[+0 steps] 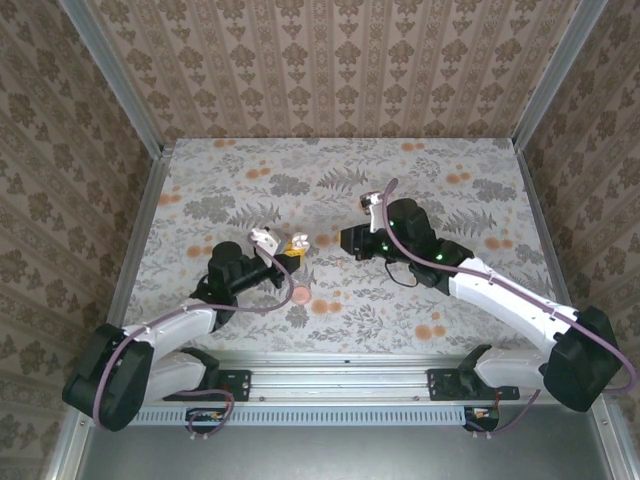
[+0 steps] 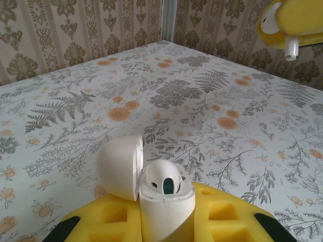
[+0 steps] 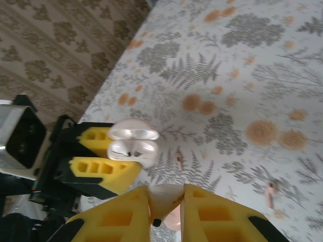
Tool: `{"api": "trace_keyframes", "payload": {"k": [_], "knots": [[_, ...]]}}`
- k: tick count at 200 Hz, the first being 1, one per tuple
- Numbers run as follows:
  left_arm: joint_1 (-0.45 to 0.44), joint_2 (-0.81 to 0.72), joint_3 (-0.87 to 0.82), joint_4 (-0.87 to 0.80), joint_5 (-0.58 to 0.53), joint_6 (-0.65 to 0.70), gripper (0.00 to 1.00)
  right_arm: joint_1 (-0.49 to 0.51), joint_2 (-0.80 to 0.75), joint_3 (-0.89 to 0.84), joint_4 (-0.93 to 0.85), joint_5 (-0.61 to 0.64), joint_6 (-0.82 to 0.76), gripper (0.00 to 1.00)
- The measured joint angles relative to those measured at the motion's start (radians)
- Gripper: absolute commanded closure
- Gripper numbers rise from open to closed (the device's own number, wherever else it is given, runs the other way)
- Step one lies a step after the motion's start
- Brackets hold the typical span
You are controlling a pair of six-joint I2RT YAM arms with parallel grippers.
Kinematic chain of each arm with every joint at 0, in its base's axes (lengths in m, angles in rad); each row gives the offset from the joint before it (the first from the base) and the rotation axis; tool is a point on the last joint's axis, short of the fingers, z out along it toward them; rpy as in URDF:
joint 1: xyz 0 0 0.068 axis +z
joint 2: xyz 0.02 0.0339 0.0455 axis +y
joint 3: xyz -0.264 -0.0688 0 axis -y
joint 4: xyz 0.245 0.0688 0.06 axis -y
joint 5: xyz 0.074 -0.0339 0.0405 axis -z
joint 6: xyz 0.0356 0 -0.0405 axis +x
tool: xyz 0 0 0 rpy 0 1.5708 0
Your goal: Insert the wireless bluetooth earbuds into the charging case
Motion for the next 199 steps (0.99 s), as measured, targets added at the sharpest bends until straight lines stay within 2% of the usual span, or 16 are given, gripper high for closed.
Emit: {"api": "trace_keyframes", "payload": {"k": [56, 111, 199], "knots": [[0.0, -0.035, 0.0, 0.0, 0.015, 0.0, 0.95, 0.066, 0.104, 0.015, 0.106, 0.0, 0.0, 0.82], [0.0, -0.078, 0.0, -0.003, 0.016, 0.007, 0.95, 0.085, 0.19, 0.053, 0.185, 0.001, 0.0, 0.82], [0.0, -0.117, 0.0, -0.019, 0.015, 0.023, 0.95, 0.094, 0.204, 0.08, 0.222, 0.001, 0.001, 0.82]]}}
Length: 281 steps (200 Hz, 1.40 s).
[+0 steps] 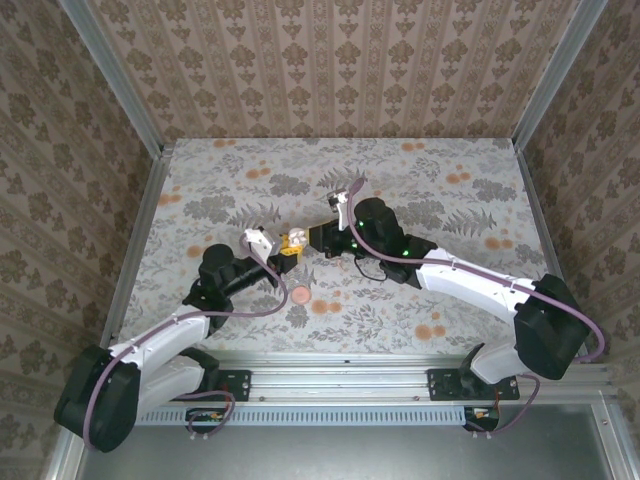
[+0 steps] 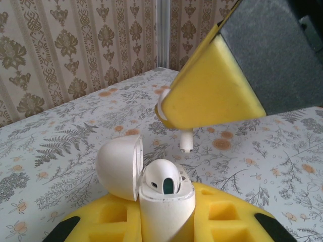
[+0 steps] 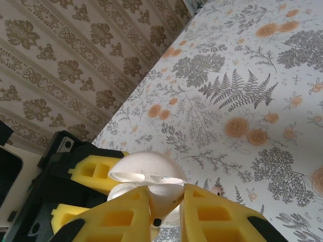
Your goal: Insert the wireless bluetooth earbuds into the charging case
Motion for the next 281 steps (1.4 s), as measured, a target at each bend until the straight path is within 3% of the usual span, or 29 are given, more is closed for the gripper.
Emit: {"api": "trace_keyframes", "payload": {"k": [220, 281], "knots": [[0.0, -0.015, 0.0, -0.006, -0.011, 0.002, 0.95, 0.025, 0.049, 0.006, 0.039, -0.001, 0.007, 0.82], [0.0, -0.015, 0.0, -0.006, -0.011, 0.002, 0.95, 0.026, 0.05, 0.006, 0.039, -0.01, 0.01, 0.72]]}}
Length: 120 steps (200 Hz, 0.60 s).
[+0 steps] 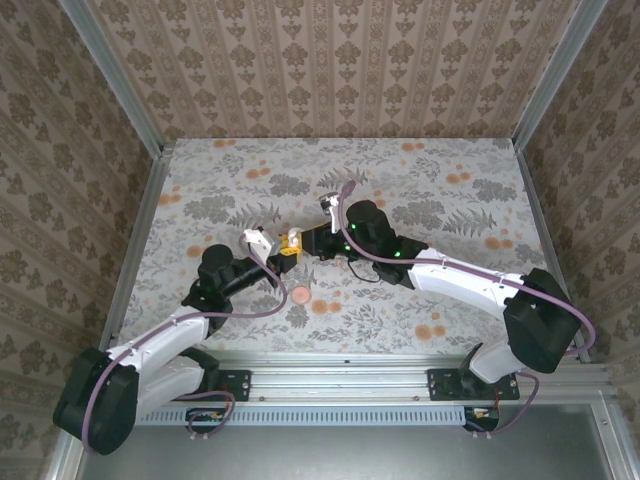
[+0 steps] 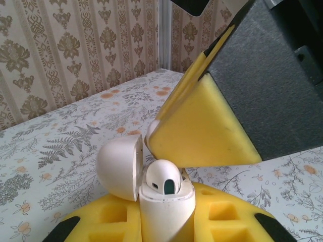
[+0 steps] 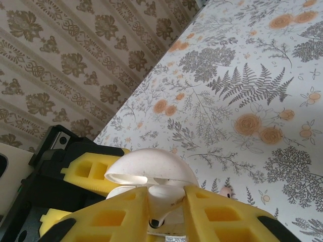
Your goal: Insert the wireless bluetooth earbuds into the charging case
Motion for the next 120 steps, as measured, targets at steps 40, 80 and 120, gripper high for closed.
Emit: {"api": "trace_keyframes", "payload": {"k": [40, 80, 120], "knots": [[0.0, -0.002, 0.0, 0.0, -0.001, 0.0, 0.95, -0.003, 0.0, 0.0, 0.0, -0.007, 0.007, 0.68], [0.0, -0.011, 0.0, 0.001, -0.004, 0.0, 0.95, -0.006, 0.0, 0.0, 0.01, -0.012, 0.025, 0.62], [0.0, -0.011, 0.0, 0.006, 0.001, 0.0, 0.95, -0.016, -0.05, -0.014, 0.015, -0.026, 0.024, 0.57]]}}
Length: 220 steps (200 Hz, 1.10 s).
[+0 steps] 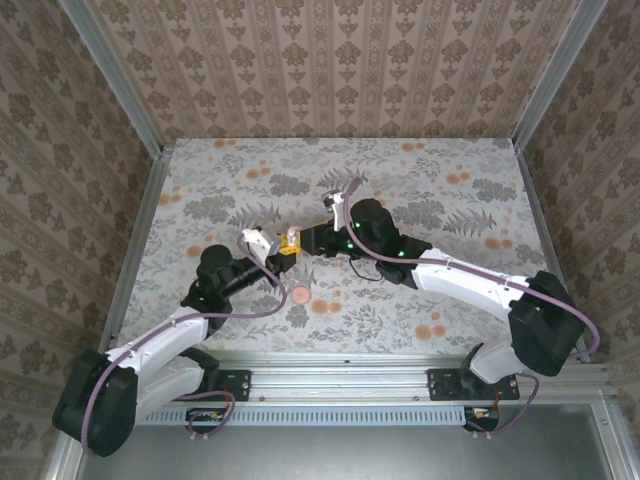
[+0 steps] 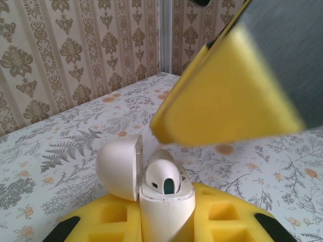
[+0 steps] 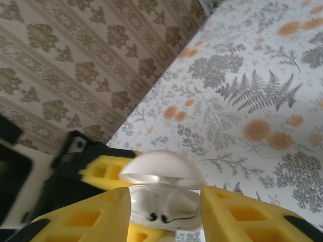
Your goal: Insert the wireless bluetooth earbuds into the charging case
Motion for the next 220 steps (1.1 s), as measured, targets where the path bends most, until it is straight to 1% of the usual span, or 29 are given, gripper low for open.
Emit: {"api": "trace_keyframes", "payload": {"k": [11, 25, 54, 82, 102, 135, 157, 166, 173, 200, 220], "knots": [[0.0, 0.0, 0.0, 0.0, 0.006, 0.0, 0.95, -0.004, -0.042, -0.016, 0.0, -0.002, -0.005, 0.57], [0.0, 0.0, 0.0, -0.002, 0.016, 0.0, 0.95, -0.018, -0.109, -0.039, -0.001, -0.003, -0.031, 0.52], [0.0, 0.0, 0.001, -0.011, 0.038, -0.003, 0.94, -0.085, -0.223, -0.09, 0.0, -0.042, -0.122, 0.49], [0.0, 0.0, 0.007, -0.013, 0.056, -0.004, 0.94, -0.212, -0.246, -0.119, -0.01, -0.157, -0.201, 0.44], [0.0, 0.0, 0.016, -0.013, 0.067, -0.004, 0.94, -0.273, -0.246, -0.125, -0.038, -0.231, -0.29, 0.41], [0.0, 0.0, 0.016, -0.014, 0.088, -0.004, 0.95, -0.29, -0.246, -0.125, -0.1, -0.358, -0.478, 0.37], [0.0, 0.0, 0.021, -0.015, 0.109, -0.004, 0.94, -0.305, -0.243, -0.125, -0.127, -0.427, -0.602, 0.26], [0.0, 0.0, 0.026, -0.014, 0.12, -0.004, 0.95, -0.31, -0.243, -0.125, -0.136, -0.445, -0.652, 0.24], [0.0, 0.0, 0.029, -0.014, 0.127, -0.004, 0.94, -0.312, -0.242, -0.125, -0.145, -0.456, -0.687, 0.21], [0.0, -0.004, 0.031, -0.015, 0.154, -0.003, 0.94, -0.317, -0.222, -0.114, -0.192, -0.496, -0.822, 0.2], [0.0, -0.004, 0.036, -0.015, 0.174, -0.003, 0.94, -0.317, -0.178, -0.079, -0.237, -0.532, -0.9, 0.21]]}}
